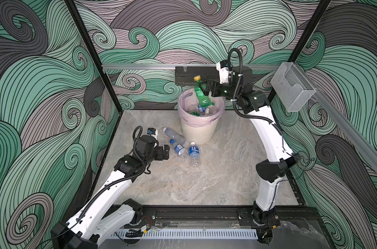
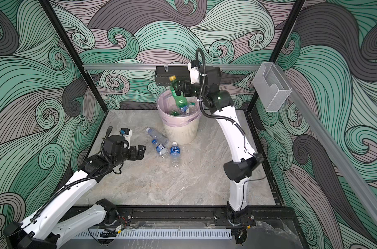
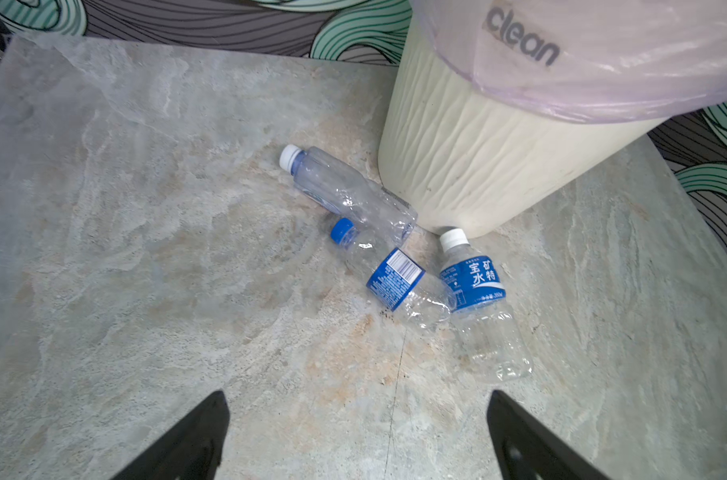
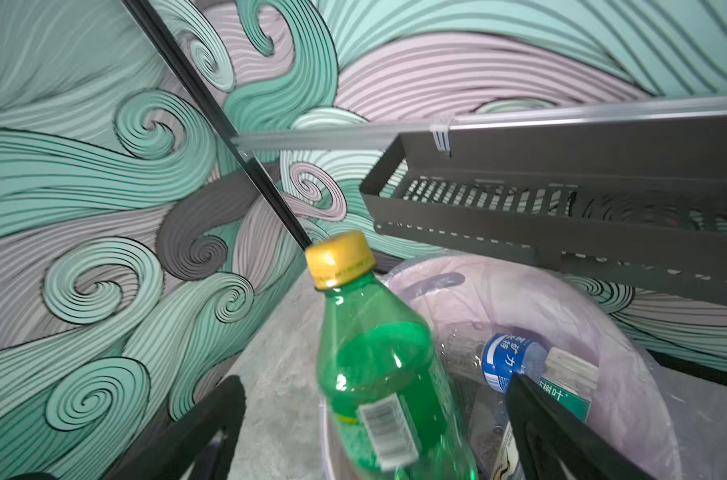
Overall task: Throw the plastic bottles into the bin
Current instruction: 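Lift the Sprite bottle with the right gripper and drop it into the bin, then grasp the blue-capped water bottle with the left gripper while the right withdraws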
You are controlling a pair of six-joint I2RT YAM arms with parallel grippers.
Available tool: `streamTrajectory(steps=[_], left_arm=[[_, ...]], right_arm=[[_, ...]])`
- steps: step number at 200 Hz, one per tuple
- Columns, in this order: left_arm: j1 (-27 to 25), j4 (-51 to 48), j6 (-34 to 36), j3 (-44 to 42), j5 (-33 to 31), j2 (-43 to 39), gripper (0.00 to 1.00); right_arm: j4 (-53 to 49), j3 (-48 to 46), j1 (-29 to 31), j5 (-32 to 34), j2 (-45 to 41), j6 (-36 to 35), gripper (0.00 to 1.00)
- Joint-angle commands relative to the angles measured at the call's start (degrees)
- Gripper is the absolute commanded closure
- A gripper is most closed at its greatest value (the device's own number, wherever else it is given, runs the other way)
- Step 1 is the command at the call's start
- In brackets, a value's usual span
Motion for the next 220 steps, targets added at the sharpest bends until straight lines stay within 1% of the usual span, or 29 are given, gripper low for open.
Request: streamTrajectory(steps=[1, 23, 47, 59, 75, 95, 112, 121, 135, 143, 155, 177, 192, 220], left_arm=[[0.53, 1.81, -2.71, -1.79, 3.91, -0.68, 0.01], [0.48, 6.43, -3.13, -4.44, 5.54, -0.68, 0.01], [0.43, 7.05, -2.63, -3.00, 4.63, 3.52, 0.01], [0.48, 6.79, -2.68, -1.56, 3.97, 6.05, 0.01], [0.42, 7.04, -3.73, 0.15, 2.69, 9.30, 0.01], [0.49, 9.56, -7.10, 1.23, 0.23, 13.51, 0.01], [0.47, 12.60, -8.69, 2.28, 1.10, 17.69, 0.01], [0.49, 12.86, -9.73, 3.70, 1.68, 20.28, 0.01], [0.47, 10.65, -11.08, 6.79, 2.56, 24.83, 0.01], [0.49, 8.35, -13.21, 9.36, 2.30, 27.25, 0.01], [0.44, 5.96, -17.13, 12.24, 1.65, 32.96, 0.02], [0.38, 7.66, -20.98, 14.63, 5.27, 39.63, 0.05], [0.31, 9.27, -23.28, 15.40, 6.60, 42.83, 0.06], [0.14, 9.57, -25.64, 15.75, 6.13, 46.05, 0.07]], right_arm=[[-8.87, -1.64, 0.95, 0.88, -2.82, -3.16, 0.00], [-1.87, -15.92, 1.09, 1.31, -12.96, -3.73, 0.00], [9.00, -35.77, 1.00, 2.02, -27.06, -2.46, 0.00], [12.90, -44.66, 0.91, 3.50, -33.37, -1.95, 0.00], [14.36, -53.73, 0.15, 5.07, -40.06, -1.18, 0.00], [14.36, -64.11, -0.92, 6.74, -46.05, -0.93, 0.00], [13.80, -70.99, -1.78, 7.81, -50.51, 0.36, 0.00], [13.73, -73.80, -2.13, 7.92, -52.66, 0.93, 0.00], [13.83, -77.04, -2.68, 8.47, -55.49, 1.57, 0.00], [13.75, -78.19, -3.01, 8.88, -56.74, 1.66, 0.00], [14.11, -79.34, -3.48, 9.24, -58.02, 1.73, 0.00], [14.22, -80.07, -4.34, 9.15, -58.69, 1.48, 0.00], [14.19, -80.18, -4.45, 8.98, -58.62, 1.38, 0.00], [14.11, -80.65, -4.74, 8.98, -58.62, 1.07, 0.00]])
